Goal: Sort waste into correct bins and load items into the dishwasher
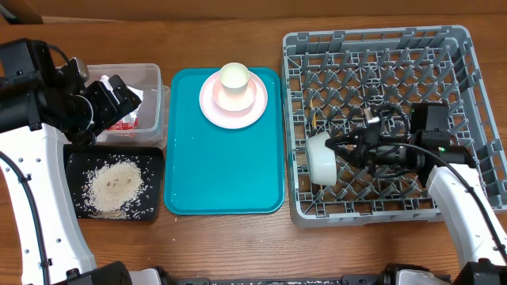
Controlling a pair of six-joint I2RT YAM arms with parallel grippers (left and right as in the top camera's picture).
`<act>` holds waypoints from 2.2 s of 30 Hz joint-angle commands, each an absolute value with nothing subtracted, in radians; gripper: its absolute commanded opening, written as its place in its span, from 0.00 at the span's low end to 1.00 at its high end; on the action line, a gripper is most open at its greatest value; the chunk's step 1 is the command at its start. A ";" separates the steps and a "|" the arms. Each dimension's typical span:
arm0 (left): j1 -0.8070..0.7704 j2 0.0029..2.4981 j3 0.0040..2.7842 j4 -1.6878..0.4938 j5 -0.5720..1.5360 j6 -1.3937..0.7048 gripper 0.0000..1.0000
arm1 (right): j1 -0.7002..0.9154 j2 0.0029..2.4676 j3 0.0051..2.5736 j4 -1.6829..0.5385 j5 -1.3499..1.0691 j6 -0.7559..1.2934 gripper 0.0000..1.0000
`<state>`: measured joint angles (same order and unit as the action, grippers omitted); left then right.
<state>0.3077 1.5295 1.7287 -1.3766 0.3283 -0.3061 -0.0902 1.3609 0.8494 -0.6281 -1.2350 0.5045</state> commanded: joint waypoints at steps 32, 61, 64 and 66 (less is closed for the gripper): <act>0.307 1.517 1.741 -1.377 0.321 -0.284 1.00 | -0.119 1.357 0.822 -0.788 -1.227 0.384 0.04; 0.307 1.517 1.741 -1.377 0.321 -0.284 1.00 | -0.120 1.357 0.822 -0.752 -0.595 0.398 0.04; 0.307 1.517 1.741 -1.377 0.321 -0.284 1.00 | -0.120 1.357 0.822 -0.750 -0.607 0.404 0.05; 0.307 1.517 1.741 -1.377 0.321 -0.284 1.00 | -0.120 1.357 0.822 -0.752 -0.607 0.404 0.05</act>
